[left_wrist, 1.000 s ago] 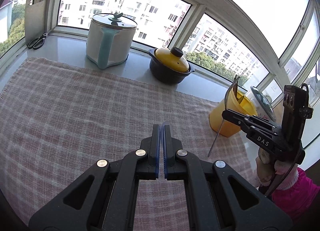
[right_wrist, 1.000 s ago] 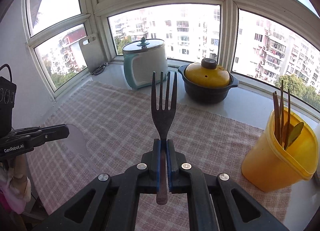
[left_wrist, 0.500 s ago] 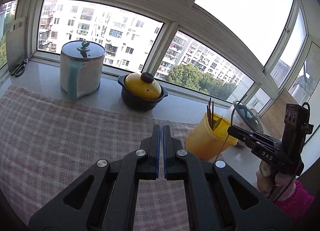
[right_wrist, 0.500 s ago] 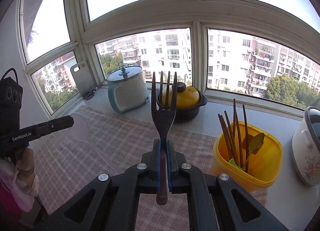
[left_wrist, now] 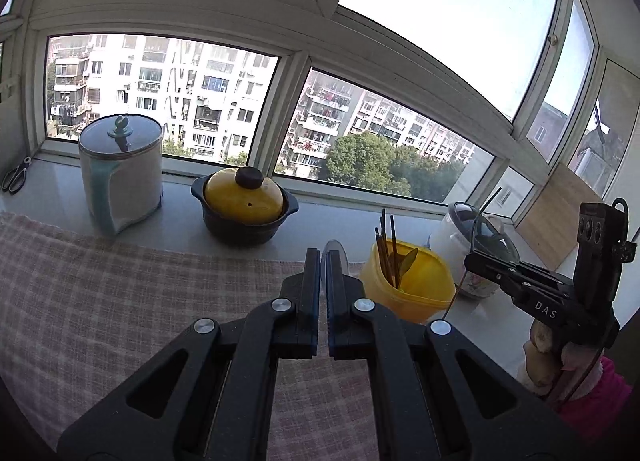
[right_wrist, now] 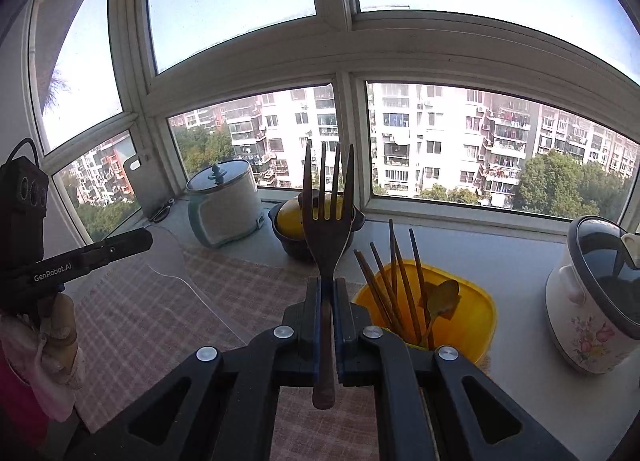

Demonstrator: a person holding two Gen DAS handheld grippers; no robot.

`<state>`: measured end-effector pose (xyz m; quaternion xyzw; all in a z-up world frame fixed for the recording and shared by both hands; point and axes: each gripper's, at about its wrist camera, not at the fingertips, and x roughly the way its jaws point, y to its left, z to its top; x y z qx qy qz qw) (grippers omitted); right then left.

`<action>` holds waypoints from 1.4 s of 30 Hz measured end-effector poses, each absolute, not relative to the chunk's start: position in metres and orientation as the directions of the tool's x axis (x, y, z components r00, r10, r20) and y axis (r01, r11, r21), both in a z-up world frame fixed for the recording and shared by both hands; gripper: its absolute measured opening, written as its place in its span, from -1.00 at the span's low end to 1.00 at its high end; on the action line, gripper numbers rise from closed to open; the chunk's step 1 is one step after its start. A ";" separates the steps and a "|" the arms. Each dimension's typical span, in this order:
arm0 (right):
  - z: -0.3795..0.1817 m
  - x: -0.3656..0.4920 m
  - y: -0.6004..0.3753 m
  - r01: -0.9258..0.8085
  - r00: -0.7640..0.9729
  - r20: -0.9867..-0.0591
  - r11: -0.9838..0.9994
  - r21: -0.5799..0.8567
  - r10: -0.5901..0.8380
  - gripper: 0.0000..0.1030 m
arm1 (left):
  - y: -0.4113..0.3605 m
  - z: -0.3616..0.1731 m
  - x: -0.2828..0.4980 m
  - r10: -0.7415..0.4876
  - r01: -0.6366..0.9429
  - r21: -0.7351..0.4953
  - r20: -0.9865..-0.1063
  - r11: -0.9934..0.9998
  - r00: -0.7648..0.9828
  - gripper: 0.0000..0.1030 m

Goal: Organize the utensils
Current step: 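Carry the steel fork with the right tool over the yellow bin, then lower the fork into the bin and open the right tool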

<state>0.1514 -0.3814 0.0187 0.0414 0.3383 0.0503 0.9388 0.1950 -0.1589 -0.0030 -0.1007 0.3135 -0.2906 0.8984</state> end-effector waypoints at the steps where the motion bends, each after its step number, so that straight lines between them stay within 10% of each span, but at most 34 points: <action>1: 0.019 0.151 -0.384 -0.064 0.768 -0.629 0.992 0.112 0.120 -0.95 | -0.162 -0.002 0.195 -0.585 0.460 -0.362 -0.504 0.811 0.635 -1.00; 42: -0.018 0.199 -0.492 0.081 0.753 -0.656 0.984 0.159 0.044 -0.95 | -0.313 -0.035 0.258 -0.549 0.542 -0.224 -0.612 0.810 0.569 -1.00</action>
